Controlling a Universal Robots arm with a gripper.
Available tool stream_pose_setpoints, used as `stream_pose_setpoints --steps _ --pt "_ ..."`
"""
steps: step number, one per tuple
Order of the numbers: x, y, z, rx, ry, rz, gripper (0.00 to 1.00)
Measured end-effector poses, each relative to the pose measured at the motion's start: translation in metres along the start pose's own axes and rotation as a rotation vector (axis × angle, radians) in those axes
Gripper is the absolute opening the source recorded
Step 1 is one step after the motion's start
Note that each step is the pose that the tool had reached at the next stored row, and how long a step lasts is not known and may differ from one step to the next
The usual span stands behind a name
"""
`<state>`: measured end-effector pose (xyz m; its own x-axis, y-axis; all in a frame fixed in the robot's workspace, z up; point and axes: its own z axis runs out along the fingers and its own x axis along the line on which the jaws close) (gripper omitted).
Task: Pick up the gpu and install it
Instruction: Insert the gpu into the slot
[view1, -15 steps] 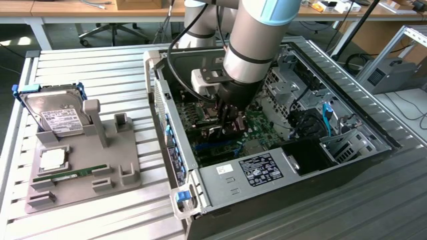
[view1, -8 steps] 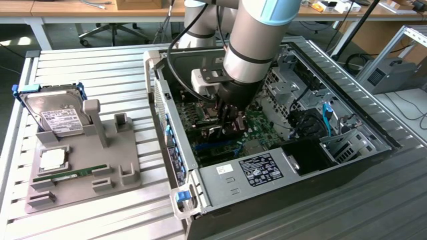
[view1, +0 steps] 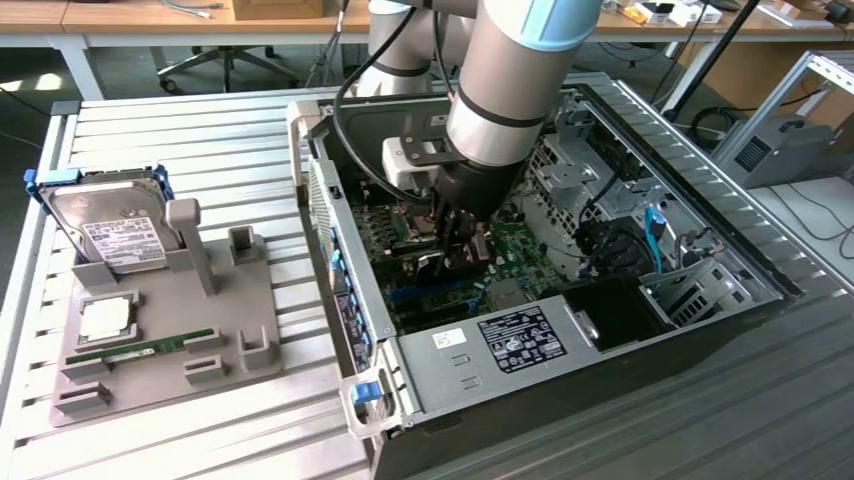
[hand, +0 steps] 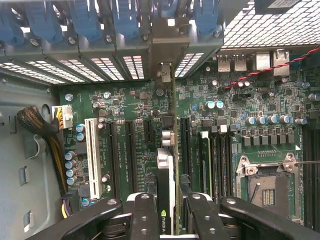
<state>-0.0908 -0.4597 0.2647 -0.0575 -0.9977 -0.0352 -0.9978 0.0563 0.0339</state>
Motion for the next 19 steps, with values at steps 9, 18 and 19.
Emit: stream_pose_setpoints --steps 9,18,19 --pt "0.0001 0.0001 0.0006 0.0002 -0.0002 0.007 0.27" --pt "0.0002 0.0014 0.0009 0.0002 -0.0002 0.007 0.27" --pt "0.0003 0.0014 0.0012 0.0003 -0.0003 0.008 0.27"
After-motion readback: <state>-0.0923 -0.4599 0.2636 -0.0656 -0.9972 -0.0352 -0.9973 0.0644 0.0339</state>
